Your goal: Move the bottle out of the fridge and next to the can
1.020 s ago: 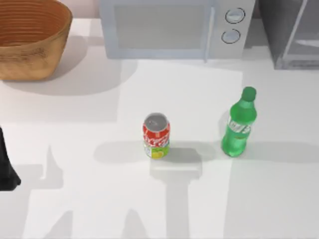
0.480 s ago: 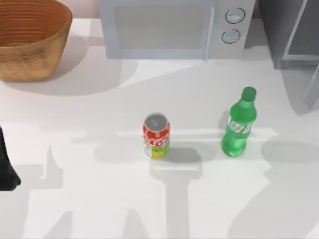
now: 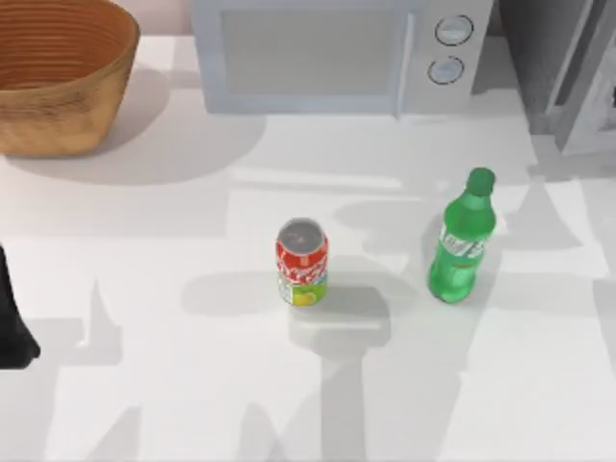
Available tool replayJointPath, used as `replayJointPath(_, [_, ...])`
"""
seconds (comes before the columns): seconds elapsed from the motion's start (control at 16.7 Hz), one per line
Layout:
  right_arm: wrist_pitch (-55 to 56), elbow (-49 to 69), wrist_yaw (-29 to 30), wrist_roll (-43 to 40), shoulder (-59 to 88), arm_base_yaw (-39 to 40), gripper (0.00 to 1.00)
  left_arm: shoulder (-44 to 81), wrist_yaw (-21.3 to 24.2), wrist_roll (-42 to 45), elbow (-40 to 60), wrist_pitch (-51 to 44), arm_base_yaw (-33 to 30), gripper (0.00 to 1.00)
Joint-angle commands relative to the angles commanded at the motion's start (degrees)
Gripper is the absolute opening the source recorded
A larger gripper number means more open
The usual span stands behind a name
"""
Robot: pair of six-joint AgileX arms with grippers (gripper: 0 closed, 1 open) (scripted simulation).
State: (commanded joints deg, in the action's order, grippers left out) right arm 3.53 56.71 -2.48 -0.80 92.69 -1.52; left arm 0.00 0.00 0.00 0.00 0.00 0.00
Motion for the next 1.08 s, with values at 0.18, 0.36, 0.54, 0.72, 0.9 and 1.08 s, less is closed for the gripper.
replayJointPath(0.18, [-0.2, -0.2, 0.3, -0.3, 0.3, -0.9, 1.0, 0.0, 0.0, 0.0, 0.0, 0.0, 0.0, 1.0])
replayJointPath(0.36, [-0.5, 2.0, 0.3, -0.1, 2.1, -0.9, 1.0, 0.0, 0.0, 0.0, 0.0, 0.0, 0.0, 1.0])
replayJointPath(0.54, [-1.8, 8.4, 0.2, 0.0, 7.4, -0.8, 1.0, 0.0, 0.0, 0.0, 0.0, 0.0, 0.0, 1.0])
replayJointPath(0.72, [-3.4, 16.3, 0.3, 0.0, 13.7, -0.7, 1.0, 0.0, 0.0, 0.0, 0.0, 0.0, 0.0, 1.0])
replayJointPath(0.9, [-4.8, 22.9, 0.6, -0.1, 18.8, -0.7, 1.0, 0.0, 0.0, 0.0, 0.0, 0.0, 0.0, 1.0])
replayJointPath(1.08, [-5.4, 25.7, 0.8, -0.1, 20.9, -0.8, 1.0, 0.0, 0.0, 0.0, 0.0, 0.0, 0.0, 1.0])
